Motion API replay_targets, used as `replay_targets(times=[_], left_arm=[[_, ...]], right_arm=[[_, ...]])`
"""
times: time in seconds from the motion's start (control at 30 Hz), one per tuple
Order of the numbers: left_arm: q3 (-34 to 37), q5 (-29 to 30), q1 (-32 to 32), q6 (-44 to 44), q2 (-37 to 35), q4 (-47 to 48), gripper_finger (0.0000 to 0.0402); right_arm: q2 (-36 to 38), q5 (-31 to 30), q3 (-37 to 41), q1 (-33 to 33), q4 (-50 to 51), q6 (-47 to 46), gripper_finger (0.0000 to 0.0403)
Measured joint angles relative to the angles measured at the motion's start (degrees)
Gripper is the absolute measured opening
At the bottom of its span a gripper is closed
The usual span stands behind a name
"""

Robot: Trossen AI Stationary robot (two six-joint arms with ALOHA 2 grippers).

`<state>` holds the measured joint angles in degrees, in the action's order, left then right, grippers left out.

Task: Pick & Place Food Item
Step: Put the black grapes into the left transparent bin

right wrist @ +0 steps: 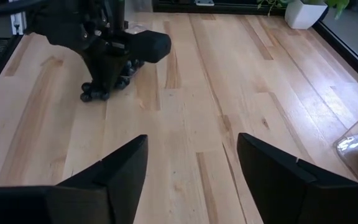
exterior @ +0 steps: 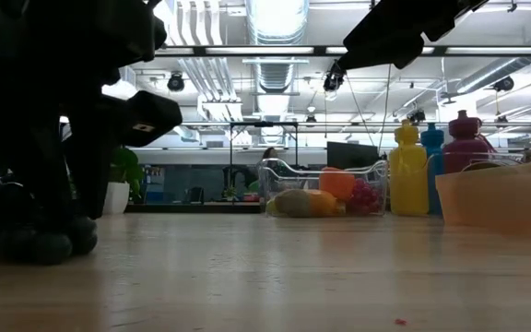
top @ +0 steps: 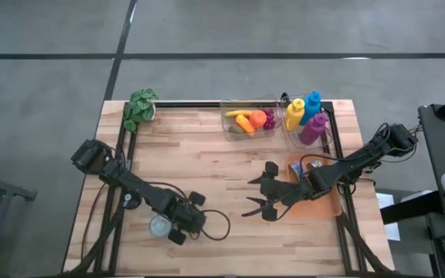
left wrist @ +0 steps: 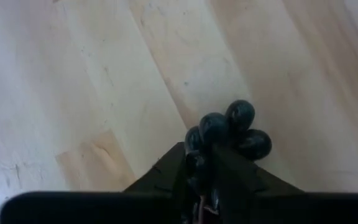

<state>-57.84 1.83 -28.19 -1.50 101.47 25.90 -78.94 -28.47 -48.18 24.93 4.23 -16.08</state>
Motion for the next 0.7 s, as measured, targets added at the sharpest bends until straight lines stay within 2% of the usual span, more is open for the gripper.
replay_targets(times=[0.2,0.4,0.7], left_arm=[[0.0,0.1,0.2,2.8,0.0,1.4,0.0011],[-0.6,0.9,0.5,4.6,0.0,1.4,0.0006],[-7.3,4.7,3.4,6.3,-0.2,1.4,0.0004]], right_arm=[[0.0,0.0,0.0,0.0,0.0,0.0,0.0235],[0.0,0.0,0.0,0.0,0.0,0.2,0.0242],[0.0,0.0,0.0,0.0,0.1,0.6,0.0252]])
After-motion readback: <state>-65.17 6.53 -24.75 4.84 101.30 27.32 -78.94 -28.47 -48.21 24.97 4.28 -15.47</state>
